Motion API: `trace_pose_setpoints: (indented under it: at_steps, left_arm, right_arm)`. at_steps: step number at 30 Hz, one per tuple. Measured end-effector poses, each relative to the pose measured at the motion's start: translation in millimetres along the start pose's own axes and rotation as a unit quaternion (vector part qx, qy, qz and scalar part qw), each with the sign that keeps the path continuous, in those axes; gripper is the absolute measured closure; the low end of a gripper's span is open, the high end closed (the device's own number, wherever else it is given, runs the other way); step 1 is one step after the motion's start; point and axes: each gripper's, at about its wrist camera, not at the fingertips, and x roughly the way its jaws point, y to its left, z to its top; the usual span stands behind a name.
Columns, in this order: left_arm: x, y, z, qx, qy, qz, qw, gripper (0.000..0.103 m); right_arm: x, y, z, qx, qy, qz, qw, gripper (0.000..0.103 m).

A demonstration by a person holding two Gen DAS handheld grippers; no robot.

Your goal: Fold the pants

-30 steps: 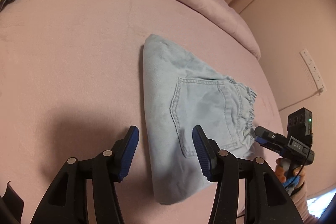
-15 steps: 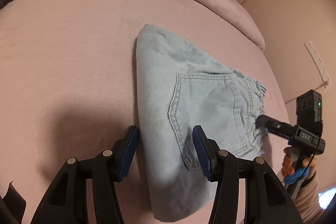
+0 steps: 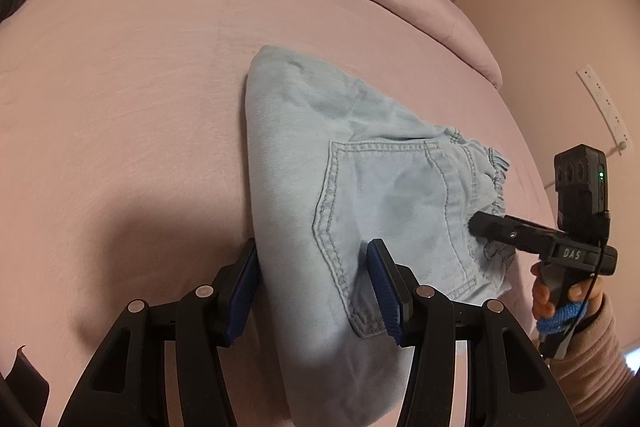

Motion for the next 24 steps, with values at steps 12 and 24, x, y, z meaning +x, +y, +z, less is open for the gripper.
trace_pose_setpoints:
  at_steps: [12,24]
  left_arm:
    - [-3.2,-0.7,-3.6,-0.011,-0.016,0.002,0.9998,0.074]
    - [-36.2,-22.8,1.9,0.032,-0.064,0.045,0.9964,0.087]
  right_arm:
    - [-11.9,25.2,-12.8,-0.048,-0.041,-0.014,0.998,0.065]
    - [-44.7,73.5,-19.2,-0.109,-0.112,-0.028,0.987,0.071]
